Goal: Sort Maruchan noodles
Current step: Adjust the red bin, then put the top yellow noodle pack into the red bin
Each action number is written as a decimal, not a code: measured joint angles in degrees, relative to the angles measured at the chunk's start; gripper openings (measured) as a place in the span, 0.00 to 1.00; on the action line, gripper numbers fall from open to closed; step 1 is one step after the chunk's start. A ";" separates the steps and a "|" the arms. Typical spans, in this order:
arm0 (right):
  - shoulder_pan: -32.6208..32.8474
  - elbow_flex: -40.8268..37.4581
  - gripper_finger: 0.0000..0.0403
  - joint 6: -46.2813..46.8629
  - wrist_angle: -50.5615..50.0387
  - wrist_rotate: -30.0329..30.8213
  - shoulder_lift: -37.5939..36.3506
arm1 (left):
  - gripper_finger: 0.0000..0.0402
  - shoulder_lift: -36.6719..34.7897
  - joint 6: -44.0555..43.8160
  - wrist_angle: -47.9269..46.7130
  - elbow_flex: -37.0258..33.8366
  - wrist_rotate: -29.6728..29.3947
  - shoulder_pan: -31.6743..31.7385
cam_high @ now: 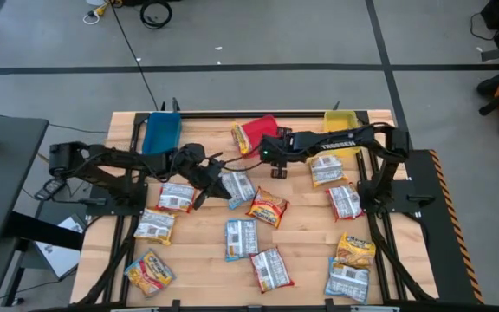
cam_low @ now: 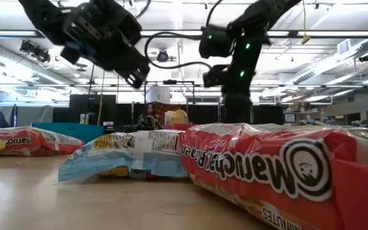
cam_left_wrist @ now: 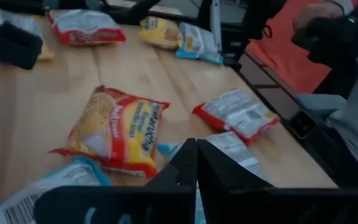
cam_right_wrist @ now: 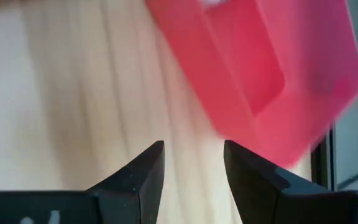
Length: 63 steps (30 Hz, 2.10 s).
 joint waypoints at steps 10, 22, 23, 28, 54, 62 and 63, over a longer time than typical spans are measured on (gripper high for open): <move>5.04 -1.05 0.43 10.68 2.96 -8.49 -3.23 | 0.02 -10.90 2.77 -4.05 0.06 -2.76 -0.30; 3.98 -1.60 0.43 -1.13 36.05 -2.29 11.74 | 0.02 -29.65 -0.42 -22.20 0.10 -27.29 0.98; 3.60 -1.60 0.43 -1.16 37.52 -2.27 12.64 | 0.02 -30.43 -0.90 -24.00 0.09 -28.73 0.98; 2.30 -1.60 0.43 -1.23 44.21 3.05 14.71 | 0.02 -31.01 -1.57 -25.80 0.08 -31.89 0.89; 14.33 -14.54 0.42 25.14 -32.32 -3.27 -9.80 | 0.02 -30.51 -1.47 -19.29 0.08 -33.14 -14.90; 14.29 -22.51 0.41 21.68 -28.16 -4.01 -9.38 | 0.02 -30.51 2.04 -19.54 0.08 -33.28 -16.77; 14.31 -23.18 0.41 21.49 -27.34 -3.86 -9.38 | 0.02 -30.51 2.56 -19.46 0.08 -33.27 -16.77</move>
